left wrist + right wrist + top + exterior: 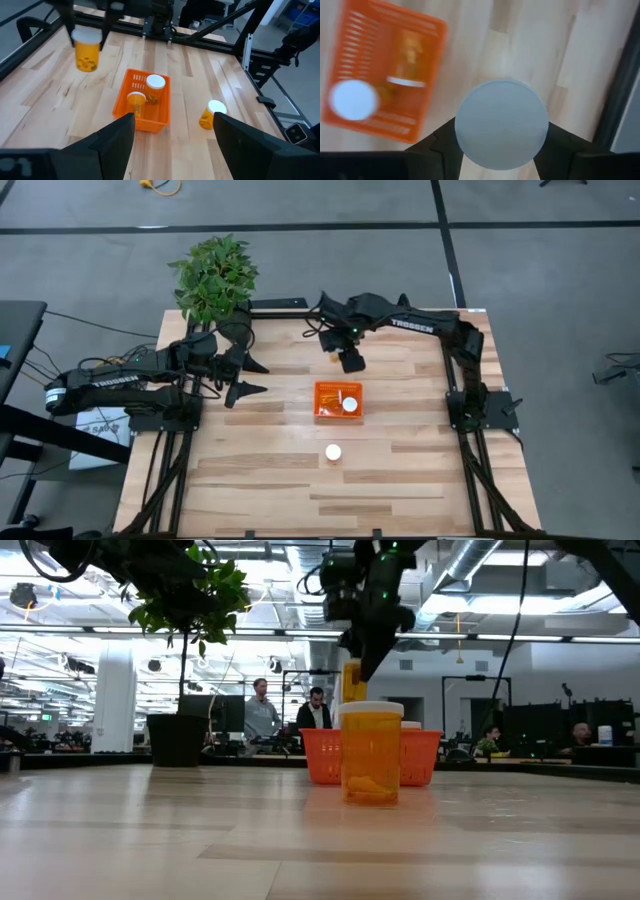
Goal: Pick and place pill bottles into a basket
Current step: Put the orange medicine bottle into the orange basket
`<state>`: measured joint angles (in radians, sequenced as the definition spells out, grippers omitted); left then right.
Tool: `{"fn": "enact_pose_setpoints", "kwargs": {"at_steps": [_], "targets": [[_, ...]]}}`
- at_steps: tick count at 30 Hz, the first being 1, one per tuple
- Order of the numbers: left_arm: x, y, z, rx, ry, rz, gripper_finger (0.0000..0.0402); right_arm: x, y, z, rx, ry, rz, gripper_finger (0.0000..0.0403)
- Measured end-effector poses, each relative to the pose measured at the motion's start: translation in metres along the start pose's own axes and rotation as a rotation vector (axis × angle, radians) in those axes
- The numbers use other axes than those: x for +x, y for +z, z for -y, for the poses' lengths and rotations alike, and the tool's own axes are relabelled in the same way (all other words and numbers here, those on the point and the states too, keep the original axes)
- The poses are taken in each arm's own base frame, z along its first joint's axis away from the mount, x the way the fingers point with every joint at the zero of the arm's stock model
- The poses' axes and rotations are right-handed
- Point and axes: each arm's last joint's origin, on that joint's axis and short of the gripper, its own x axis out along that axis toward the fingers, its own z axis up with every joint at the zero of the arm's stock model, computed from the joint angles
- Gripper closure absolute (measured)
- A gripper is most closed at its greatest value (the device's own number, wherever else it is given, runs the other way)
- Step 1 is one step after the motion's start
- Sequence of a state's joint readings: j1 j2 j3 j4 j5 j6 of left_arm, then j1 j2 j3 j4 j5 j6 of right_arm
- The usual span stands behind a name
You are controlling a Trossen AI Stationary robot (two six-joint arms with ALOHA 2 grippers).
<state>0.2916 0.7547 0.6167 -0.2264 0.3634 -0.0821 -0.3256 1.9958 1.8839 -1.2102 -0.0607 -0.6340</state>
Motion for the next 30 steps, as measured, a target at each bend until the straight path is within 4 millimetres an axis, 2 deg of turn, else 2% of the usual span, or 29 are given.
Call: {"fn": "enact_pose_setpoints", "kwargs": {"at_steps": [7, 13, 17, 23, 30], "targets": [[0.000, 0.001, 0.001, -0.006, -0.018, 0.008, 0.0142, -0.027, 0.005, -0.022, -0.041, 0.008, 0.063, 0.0194], [0.000, 0.002, 0.001, -0.005, -0.019, 0.013, 0.0142, -0.043, 0.004, -0.042, -0.072, 0.042, 0.105, 0.0211], [0.000, 0.002, 0.001, -0.009, -0.020, 0.013, 0.0142, -0.037, -0.007, -0.056, -0.087, 0.078, 0.061, 0.0221], [0.000, 0.002, 0.001, -0.016, -0.022, 0.013, 0.0142, -0.018, -0.025, -0.073, -0.096, 0.135, -0.019, 0.0198], [0.000, 0.002, 0.001, -0.030, -0.022, 0.012, 0.0142, 0.003, -0.030, -0.079, -0.099, 0.173, -0.030, 0.0213]]}}
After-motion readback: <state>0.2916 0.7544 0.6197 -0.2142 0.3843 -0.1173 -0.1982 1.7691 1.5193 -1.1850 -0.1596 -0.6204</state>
